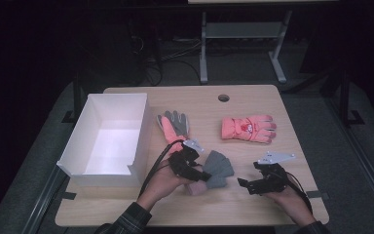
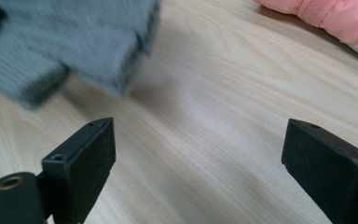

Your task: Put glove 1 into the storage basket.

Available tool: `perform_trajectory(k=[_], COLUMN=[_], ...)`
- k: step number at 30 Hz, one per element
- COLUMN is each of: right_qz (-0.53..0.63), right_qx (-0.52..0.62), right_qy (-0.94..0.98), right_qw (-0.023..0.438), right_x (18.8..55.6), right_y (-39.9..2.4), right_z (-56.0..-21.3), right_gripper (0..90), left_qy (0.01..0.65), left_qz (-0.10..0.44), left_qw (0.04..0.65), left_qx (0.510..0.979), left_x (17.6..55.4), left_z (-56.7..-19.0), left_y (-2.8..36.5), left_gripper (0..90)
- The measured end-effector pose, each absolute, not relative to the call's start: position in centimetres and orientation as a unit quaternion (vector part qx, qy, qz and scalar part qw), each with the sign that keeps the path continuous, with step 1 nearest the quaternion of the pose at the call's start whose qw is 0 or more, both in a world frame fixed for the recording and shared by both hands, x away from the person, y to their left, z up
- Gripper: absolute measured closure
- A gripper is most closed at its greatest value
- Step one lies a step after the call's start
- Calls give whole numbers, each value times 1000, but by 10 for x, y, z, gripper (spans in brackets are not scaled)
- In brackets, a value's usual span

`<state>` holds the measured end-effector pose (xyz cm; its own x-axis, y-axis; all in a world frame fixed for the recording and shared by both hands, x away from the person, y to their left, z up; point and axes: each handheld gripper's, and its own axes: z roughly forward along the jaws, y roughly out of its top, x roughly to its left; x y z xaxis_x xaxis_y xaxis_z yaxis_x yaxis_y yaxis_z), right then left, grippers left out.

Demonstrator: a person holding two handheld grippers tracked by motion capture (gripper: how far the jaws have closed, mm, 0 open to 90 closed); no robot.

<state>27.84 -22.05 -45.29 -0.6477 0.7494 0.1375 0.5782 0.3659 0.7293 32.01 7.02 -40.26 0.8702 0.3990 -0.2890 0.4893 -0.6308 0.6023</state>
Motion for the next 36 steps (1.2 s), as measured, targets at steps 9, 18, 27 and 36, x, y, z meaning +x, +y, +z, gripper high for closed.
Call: perform_trajectory(k=[9, 18, 27, 36], right_qz=[387, 386, 384, 383], right_qx=[406, 405, 403, 406], right_qy=[820, 822, 824, 822], right_qw=[109, 110, 110, 108], right_x=[278, 279, 279, 278], right_y=[-219, -219, -217, -216], right_z=[-455, -456, -458, -459], right_gripper=[89, 87, 87, 87], left_qy=[271, 290, 311, 360], left_qz=[-53, -20, 6, 52], left_qw=[362, 375, 398, 409], left_qx=[890, 880, 863, 837], left_x=[326, 334, 348, 358], left_z=[-373, -331, -299, -288], left_y=[86, 115, 157, 200], left_gripper=[624, 624, 624, 623])
